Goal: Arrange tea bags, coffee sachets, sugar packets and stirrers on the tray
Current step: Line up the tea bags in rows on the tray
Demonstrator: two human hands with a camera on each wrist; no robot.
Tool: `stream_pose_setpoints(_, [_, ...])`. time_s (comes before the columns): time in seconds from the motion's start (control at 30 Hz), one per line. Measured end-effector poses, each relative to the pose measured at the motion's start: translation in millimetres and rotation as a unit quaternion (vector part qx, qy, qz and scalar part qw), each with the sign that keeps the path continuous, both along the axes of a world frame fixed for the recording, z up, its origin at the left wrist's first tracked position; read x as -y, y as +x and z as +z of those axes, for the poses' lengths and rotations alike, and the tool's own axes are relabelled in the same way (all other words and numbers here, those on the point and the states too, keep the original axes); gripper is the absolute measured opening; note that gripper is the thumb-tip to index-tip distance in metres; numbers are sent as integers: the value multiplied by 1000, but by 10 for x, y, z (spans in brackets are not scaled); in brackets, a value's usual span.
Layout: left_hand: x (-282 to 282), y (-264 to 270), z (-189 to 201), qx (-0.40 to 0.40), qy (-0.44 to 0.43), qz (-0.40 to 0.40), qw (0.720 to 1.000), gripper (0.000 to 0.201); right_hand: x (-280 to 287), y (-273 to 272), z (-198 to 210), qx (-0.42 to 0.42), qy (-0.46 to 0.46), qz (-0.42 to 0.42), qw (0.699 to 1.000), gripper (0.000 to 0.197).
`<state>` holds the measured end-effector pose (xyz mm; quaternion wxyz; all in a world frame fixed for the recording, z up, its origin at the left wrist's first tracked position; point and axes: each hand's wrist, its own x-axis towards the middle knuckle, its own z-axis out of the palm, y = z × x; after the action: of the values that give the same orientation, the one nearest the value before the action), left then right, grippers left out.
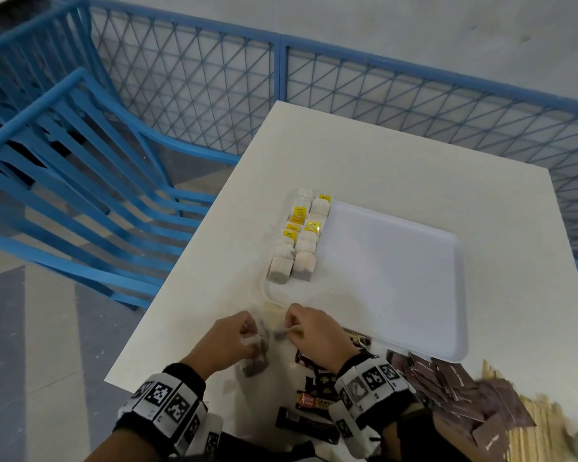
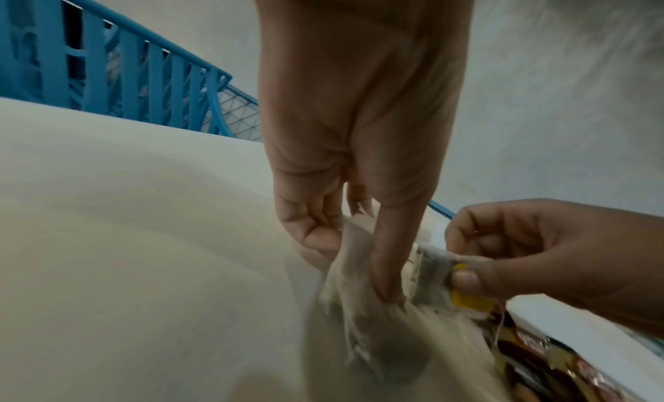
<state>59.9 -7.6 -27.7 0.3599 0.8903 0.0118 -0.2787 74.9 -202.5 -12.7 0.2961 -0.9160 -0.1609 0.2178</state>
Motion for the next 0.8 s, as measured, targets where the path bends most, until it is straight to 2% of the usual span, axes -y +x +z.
stream_pose_setpoints(0.1, [-58,-41,41,-6,-32,47,998,15,74,73,69,-60,92,-73,991,9])
stream_pose_setpoints(0.17, [-105,-58,61,-9,-63,88,994,15,144,138,93,-66,128,-109,984,11])
stream_pose_setpoints(0.27, [-179,-74,74,-12,-101,146,984,16,246,249,115,-70,139,-138,978,17])
stream_pose_setpoints(0.4, [-220,-108,92,-13,-140,184,973,18,334,400,100,-77,141,-183,970,24])
stream_pose_setpoints(0.5, [-233,-127,119,-8,-165,198,966,13,342,500,30,-66,147,-230,960,21])
stream_pose_setpoints(0.6, [-241,-132,129,-26,-196,204,959,8,292,579,-3,-47,145,-225,962,13])
stream_pose_setpoints(0.8, [-188,-115,212,-1,-202,180,963,10,147,748,-41,-10,117,-201,973,16])
